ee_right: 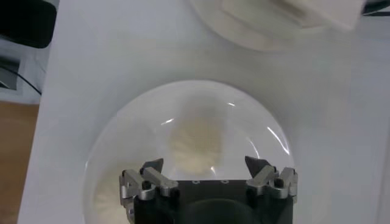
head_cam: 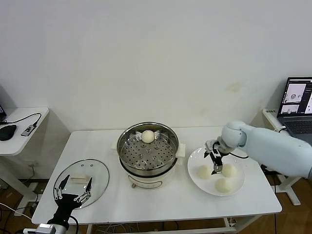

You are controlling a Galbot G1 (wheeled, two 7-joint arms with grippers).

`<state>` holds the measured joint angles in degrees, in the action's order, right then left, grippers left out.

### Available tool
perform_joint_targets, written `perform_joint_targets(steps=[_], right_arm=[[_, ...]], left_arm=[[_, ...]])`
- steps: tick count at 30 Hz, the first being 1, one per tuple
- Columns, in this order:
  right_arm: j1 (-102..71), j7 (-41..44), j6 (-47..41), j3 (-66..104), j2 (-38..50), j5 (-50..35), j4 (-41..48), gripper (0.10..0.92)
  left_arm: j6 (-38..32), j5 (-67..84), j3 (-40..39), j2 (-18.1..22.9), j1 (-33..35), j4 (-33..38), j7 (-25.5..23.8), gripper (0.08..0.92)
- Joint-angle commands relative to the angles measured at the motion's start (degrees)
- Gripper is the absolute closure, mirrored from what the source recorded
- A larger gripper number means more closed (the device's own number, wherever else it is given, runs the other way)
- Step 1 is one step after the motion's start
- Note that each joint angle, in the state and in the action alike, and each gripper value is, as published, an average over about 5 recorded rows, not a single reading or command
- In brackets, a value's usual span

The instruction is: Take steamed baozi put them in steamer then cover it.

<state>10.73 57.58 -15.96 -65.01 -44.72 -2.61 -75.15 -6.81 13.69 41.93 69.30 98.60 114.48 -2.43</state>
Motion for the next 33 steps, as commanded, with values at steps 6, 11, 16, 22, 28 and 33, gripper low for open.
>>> perform_joint_targets(steps=[6, 11, 16, 22, 28, 33], right_arm=[[-5.2, -1.0, -0.1, 3.1, -1.8, 4.4, 2.9, 0.203], [-6.7, -1.4, -0.1, 4.5, -3.0, 5.5, 4.3, 0.207], [-7.2, -1.3, -0.4, 4.9, -3.3, 5.7, 4.6, 0.243], [-7.1, -1.8, -0.8, 5.4, -3.6, 5.6, 4.7, 0.342], [-5.5, -1.6, -0.8, 5.2, -3.3, 5.0, 4.1, 0.42], [0.5, -0.3, -0.9, 2.9, -1.9, 1.9, 2.1, 0.446]], left_arm=[[-0.1, 0.0, -0.1, 0.0, -0.1, -0.2, -0.1, 0.177], [-0.1, -0.1, -0.3, 0.0, -0.2, -0.2, -0.1, 0.177], [-0.1, -0.1, -0.4, 0.2, -0.2, -0.2, -0.2, 0.177], [-0.2, -0.1, -0.4, 0.3, -0.3, -0.4, -0.1, 0.177], [-0.2, -0.2, -0.7, 0.4, -0.5, -0.5, -0.1, 0.177], [-0.2, -0.2, -0.6, 0.2, -0.5, -0.3, -0.1, 0.177]])
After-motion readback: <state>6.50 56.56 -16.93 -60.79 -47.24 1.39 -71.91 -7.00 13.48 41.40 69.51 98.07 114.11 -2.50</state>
